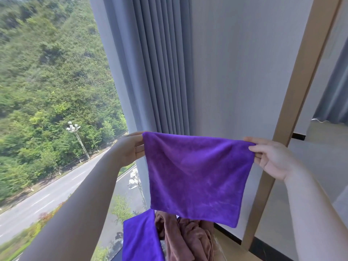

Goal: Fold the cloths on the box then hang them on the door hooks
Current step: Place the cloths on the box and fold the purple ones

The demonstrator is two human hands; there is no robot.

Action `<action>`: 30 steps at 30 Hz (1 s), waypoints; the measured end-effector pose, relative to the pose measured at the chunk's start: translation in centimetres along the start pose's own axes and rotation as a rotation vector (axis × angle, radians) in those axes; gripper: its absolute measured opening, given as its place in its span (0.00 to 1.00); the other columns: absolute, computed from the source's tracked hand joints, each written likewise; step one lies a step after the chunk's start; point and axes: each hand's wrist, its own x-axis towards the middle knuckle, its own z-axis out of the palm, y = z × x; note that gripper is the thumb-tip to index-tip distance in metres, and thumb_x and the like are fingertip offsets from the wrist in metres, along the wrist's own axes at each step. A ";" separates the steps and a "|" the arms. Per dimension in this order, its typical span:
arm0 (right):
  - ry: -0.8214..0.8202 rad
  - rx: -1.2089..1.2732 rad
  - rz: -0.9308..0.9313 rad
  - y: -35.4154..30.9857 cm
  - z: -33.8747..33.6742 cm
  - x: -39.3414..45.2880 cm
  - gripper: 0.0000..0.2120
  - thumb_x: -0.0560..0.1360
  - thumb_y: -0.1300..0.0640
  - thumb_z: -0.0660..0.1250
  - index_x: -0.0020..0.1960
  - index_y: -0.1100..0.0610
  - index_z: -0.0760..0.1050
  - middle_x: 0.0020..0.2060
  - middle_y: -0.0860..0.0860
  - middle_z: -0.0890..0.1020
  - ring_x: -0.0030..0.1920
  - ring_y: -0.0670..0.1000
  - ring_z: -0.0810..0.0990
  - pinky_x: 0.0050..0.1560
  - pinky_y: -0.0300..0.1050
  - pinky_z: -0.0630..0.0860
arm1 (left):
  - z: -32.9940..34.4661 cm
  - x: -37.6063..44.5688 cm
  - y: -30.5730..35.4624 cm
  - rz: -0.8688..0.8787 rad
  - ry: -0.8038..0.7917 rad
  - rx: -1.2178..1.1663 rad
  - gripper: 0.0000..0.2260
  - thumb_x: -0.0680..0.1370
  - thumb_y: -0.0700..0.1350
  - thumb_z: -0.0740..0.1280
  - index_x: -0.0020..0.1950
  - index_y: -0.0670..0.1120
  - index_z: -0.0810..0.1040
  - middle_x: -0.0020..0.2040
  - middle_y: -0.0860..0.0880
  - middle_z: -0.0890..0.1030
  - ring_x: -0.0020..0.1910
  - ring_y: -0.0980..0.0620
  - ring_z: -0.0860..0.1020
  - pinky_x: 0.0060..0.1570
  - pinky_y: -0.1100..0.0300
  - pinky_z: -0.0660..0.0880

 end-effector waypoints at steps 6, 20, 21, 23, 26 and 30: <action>-0.056 -0.326 -0.051 -0.4 0.1 0.3 0.12 0.82 0.71 0.61 0.58 0.61 0.81 0.49 0.57 0.88 0.45 0.52 0.88 0.47 0.42 0.85 | -1.7 -0.4 0.0 -0.030 0.062 -0.078 0.04 0.82 0.40 0.65 0.53 0.44 0.79 0.41 0.49 0.85 0.39 0.51 0.85 0.44 0.58 0.84; 0.120 -0.430 -0.162 -0.2 1.9 0.4 0.07 0.77 0.66 0.73 0.53 0.57 0.83 0.50 0.58 0.87 0.46 0.49 0.87 0.46 0.36 0.84 | -4.3 -1.4 0.3 0.027 -0.035 -0.069 0.07 0.81 0.36 0.65 0.56 0.37 0.81 0.47 0.43 0.86 0.41 0.54 0.86 0.42 0.65 0.82; 0.136 -0.445 -0.173 -0.1 2.0 0.5 0.07 0.77 0.66 0.73 0.52 0.56 0.82 0.51 0.58 0.86 0.47 0.50 0.87 0.47 0.37 0.84 | -4.5 -1.3 0.3 0.043 -0.021 0.005 0.07 0.81 0.34 0.65 0.56 0.36 0.82 0.48 0.42 0.86 0.42 0.53 0.86 0.43 0.65 0.82; 0.177 -0.496 -0.196 0.0 2.0 0.6 0.07 0.76 0.65 0.73 0.51 0.55 0.82 0.51 0.58 0.86 0.51 0.52 0.86 0.56 0.44 0.83 | -5.1 -1.0 0.5 0.061 0.024 0.128 0.08 0.79 0.33 0.68 0.57 0.36 0.82 0.50 0.40 0.86 0.46 0.50 0.86 0.45 0.63 0.83; 0.240 -0.614 -0.228 0.1 2.1 0.8 0.08 0.75 0.61 0.76 0.47 0.48 0.83 0.49 0.54 0.87 0.53 0.50 0.85 0.63 0.48 0.78 | -5.3 -0.7 0.5 0.093 0.092 0.258 0.09 0.78 0.33 0.71 0.57 0.36 0.82 0.52 0.39 0.85 0.47 0.48 0.86 0.47 0.60 0.83; 0.295 -0.710 -0.258 0.1 2.2 0.6 0.07 0.73 0.57 0.76 0.45 0.45 0.82 0.48 0.50 0.87 0.52 0.49 0.85 0.55 0.44 0.76 | -4.4 -0.9 1.0 0.156 0.179 0.353 0.07 0.76 0.33 0.73 0.54 0.37 0.84 0.48 0.39 0.86 0.45 0.47 0.86 0.44 0.61 0.84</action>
